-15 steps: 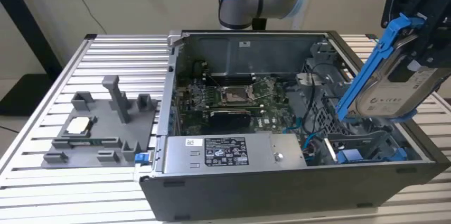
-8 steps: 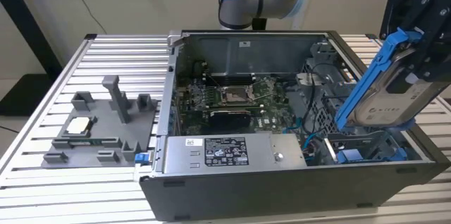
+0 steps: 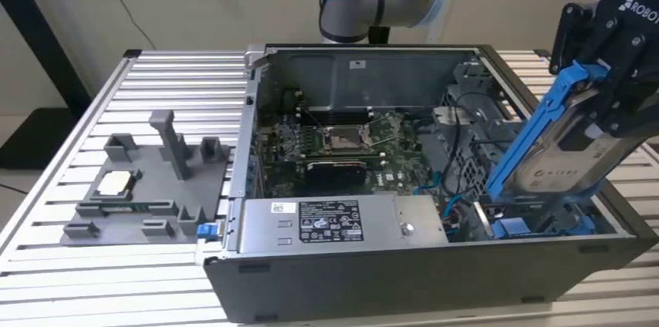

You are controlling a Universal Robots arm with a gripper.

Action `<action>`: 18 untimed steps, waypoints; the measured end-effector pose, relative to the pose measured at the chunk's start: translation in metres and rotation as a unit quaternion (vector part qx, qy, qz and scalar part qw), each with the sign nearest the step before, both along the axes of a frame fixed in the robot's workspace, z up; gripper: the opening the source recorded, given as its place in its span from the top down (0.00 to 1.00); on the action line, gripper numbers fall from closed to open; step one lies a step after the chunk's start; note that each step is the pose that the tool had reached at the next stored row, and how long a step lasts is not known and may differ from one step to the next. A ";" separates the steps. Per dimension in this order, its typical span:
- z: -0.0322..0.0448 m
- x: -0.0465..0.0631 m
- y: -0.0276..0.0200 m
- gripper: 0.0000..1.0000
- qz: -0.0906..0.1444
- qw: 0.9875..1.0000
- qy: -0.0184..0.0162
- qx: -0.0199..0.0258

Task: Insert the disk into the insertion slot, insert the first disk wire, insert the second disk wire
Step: 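Insert the disk into the insertion slot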

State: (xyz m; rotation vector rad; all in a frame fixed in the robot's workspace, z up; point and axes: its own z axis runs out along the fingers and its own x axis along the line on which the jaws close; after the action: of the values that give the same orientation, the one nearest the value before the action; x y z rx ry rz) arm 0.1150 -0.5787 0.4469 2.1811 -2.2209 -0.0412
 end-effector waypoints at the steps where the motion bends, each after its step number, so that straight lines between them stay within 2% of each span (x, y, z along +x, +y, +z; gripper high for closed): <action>1: -0.0017 0.000 -0.0001 0.67 0.000 1.000 0.000 0.000; 8: -0.0054 0.001 -0.0002 0.67 0.000 1.000 0.000 0.000; 11: -0.0103 0.002 -0.0005 0.67 -0.002 1.000 0.000 0.001; 15: -0.0170 0.007 -0.0005 0.67 -0.003 1.000 0.000 0.006; 18: -0.0225 0.009 -0.0007 0.67 -0.004 1.000 0.000 0.007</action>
State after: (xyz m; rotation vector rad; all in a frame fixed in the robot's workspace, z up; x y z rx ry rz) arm 0.1243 -0.5794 0.4244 2.1795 -2.2351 -0.0560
